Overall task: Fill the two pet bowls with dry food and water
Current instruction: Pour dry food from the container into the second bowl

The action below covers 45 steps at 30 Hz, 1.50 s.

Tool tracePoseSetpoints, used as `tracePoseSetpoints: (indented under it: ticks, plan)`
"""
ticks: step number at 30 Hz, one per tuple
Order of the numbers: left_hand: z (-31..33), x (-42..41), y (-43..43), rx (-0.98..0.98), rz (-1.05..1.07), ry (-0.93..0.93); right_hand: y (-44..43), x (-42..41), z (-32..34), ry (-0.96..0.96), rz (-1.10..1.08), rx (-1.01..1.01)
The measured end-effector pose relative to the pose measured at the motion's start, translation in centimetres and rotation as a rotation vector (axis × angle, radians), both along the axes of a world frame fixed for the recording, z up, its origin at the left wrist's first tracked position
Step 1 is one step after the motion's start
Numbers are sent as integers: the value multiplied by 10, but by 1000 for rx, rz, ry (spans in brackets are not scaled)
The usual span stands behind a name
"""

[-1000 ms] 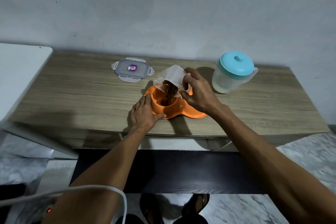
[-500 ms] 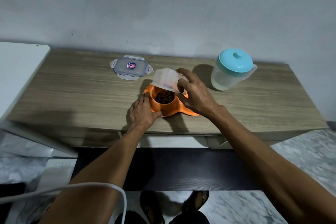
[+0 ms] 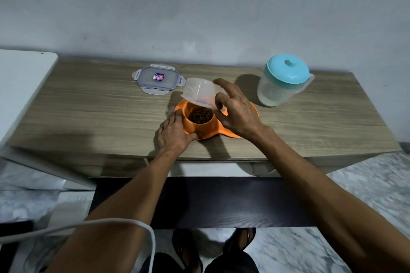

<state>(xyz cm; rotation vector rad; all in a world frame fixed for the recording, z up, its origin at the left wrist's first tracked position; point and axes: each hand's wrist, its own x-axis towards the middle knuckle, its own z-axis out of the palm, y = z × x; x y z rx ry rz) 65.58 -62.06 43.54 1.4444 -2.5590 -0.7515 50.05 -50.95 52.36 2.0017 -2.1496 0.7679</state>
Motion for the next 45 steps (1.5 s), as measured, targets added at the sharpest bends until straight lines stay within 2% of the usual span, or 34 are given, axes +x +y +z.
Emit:
tracePoseSetpoints:
  ticks: [7,11,15,21,28,35,42,45]
  plan:
    - [-3,0,0,-3,-13,23,-22,-29,9,-480,-375,-207]
    - [-4,0,-1,2,-18,17,-47,-50,8,-793,-621,-156]
    - [-5,-1,0,-12,-10,7,-74,-70,-3,-1081,-756,-152]
    - [-8,-1,0,-36,-11,-5,-106,-82,-27,-1186,-809,-51]
    - [-10,-1,-1,-49,-13,-8,-124,-97,-50,-1119,-848,69]
    - [-10,-2,0,-41,-6,-11,-127,-98,-55,-1017,-892,55]
    - [-11,-1,0,-32,-12,-23,-111,-98,-51,-1027,-929,53]
    - [-10,-1,0,-27,-24,-26,-94,-91,-43,-974,-929,13]
